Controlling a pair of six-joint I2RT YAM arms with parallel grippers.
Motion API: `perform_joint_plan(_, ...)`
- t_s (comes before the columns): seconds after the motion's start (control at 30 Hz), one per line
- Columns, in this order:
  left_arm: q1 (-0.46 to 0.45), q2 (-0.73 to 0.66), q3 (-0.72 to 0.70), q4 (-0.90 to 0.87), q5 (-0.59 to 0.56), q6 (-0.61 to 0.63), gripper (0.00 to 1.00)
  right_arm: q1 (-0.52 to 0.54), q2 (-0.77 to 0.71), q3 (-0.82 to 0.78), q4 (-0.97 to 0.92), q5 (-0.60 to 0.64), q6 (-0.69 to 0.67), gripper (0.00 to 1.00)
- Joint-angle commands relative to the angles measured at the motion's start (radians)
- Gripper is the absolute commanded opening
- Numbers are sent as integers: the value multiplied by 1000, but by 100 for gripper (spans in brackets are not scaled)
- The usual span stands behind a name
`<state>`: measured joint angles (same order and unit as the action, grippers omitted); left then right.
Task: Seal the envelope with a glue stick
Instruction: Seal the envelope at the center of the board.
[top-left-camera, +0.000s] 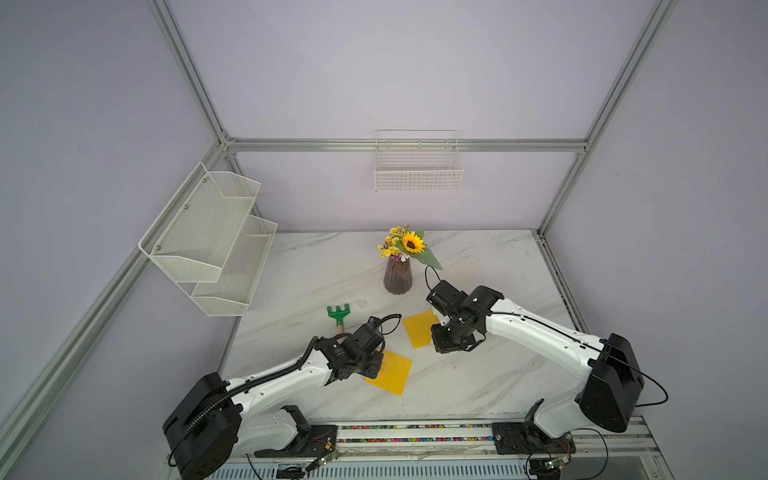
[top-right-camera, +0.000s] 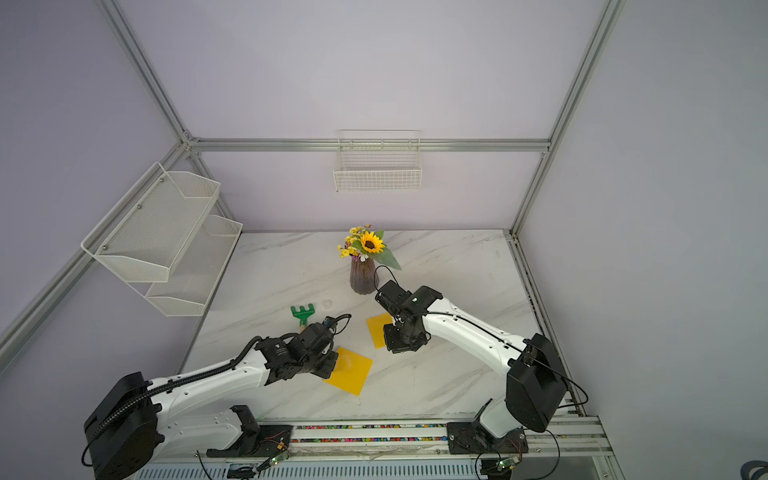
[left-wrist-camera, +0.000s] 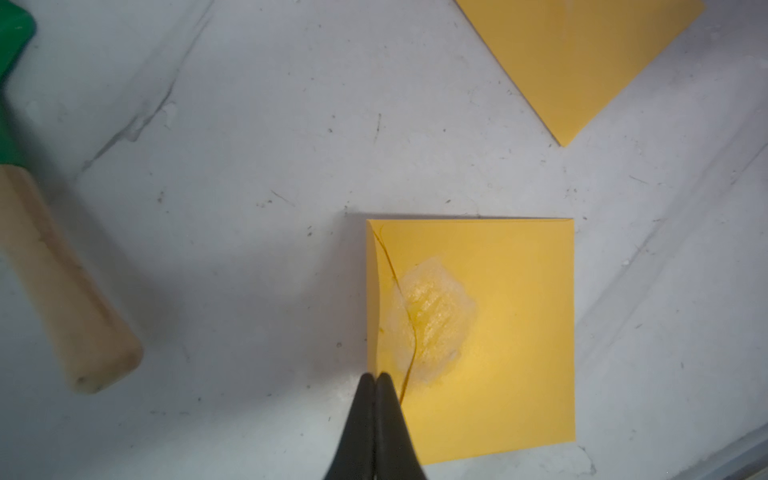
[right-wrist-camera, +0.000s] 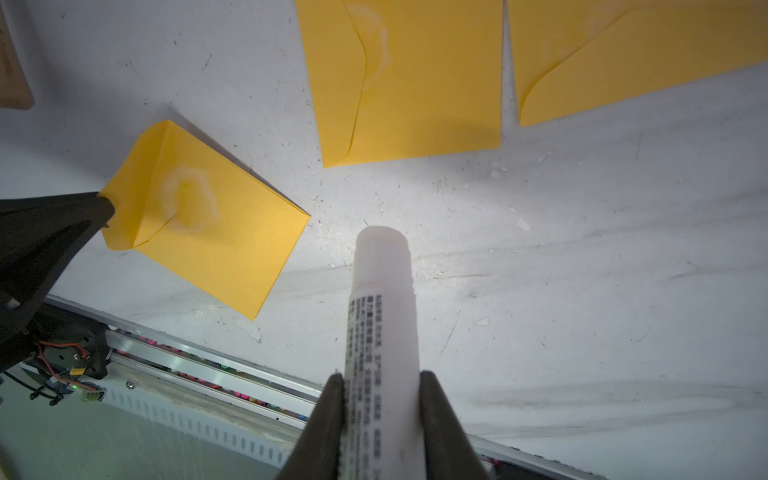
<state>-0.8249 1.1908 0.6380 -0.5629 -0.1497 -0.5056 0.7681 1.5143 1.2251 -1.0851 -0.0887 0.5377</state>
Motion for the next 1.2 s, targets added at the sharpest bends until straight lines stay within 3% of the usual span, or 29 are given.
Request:
perform_joint_plan(0.0,7,-18,32,-49,-69,-18,0,-5,1,22,-9,-11,-12,0)
perform_joint_plan(0.3,2,153,114,-49,11,-2,1,-5,23,40,-15,-17,-20,0)
perform_joint_plan(0.73,-38,251,133,4,59,-29,4,-5,57,58,-16,-35,-42,0)
perform_joint_plan(0.83,-46,275,137,26,77,-37,10,-4,64,59,-16,-39,-44,0)
perform_joint_plan(1.07,-49,276,85,98,132,-74,41,-4,69,62,-24,-45,-48,0)
perform_joint_plan(1.17,-47,254,55,108,144,-91,44,-5,73,59,-21,-49,-48,0)
